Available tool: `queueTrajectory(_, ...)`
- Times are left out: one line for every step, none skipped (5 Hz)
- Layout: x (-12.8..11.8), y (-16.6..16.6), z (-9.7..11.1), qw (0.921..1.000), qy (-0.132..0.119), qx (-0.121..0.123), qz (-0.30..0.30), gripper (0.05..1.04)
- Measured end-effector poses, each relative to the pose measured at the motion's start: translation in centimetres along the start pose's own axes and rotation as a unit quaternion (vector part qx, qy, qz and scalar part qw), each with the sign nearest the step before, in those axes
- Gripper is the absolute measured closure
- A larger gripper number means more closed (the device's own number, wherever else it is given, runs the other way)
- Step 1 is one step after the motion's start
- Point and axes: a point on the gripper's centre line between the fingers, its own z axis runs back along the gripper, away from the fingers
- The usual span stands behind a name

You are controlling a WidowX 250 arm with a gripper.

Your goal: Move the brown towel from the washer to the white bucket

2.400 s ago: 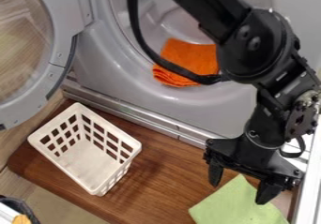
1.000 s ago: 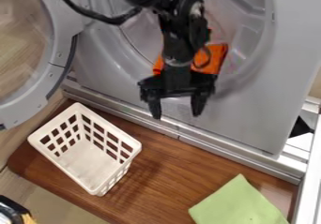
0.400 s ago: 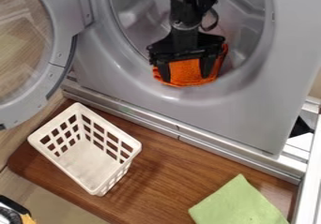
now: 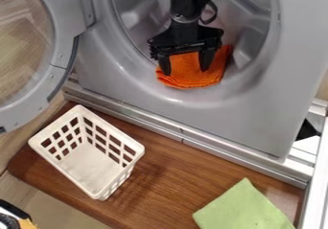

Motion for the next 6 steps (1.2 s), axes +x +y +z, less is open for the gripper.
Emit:
queueTrajectory(0.3,-0.4,-1.4,1.0,0.007,0.0,-0.004,0.083)
queueTrajectory(0.7,-0.9,-2.1,0.9998,0.017,0.0,-0.01,0.119)
queueTrajectory(0.9,-0.9,-2.3,0.9998,0.015,0.005,-0.011,0.379)
queueTrajectory(0.5,-1.2,-2.3,0.9998,0.005,0.018,-0.013,0.672)
queueTrajectory(0.1,-1.1,-2.4,0.9996,0.008,0.021,-0.014,0.885)
queueTrajectory(-0.2,-0.9,-2.4,0.9997,0.012,0.02,-0.012,0.992)
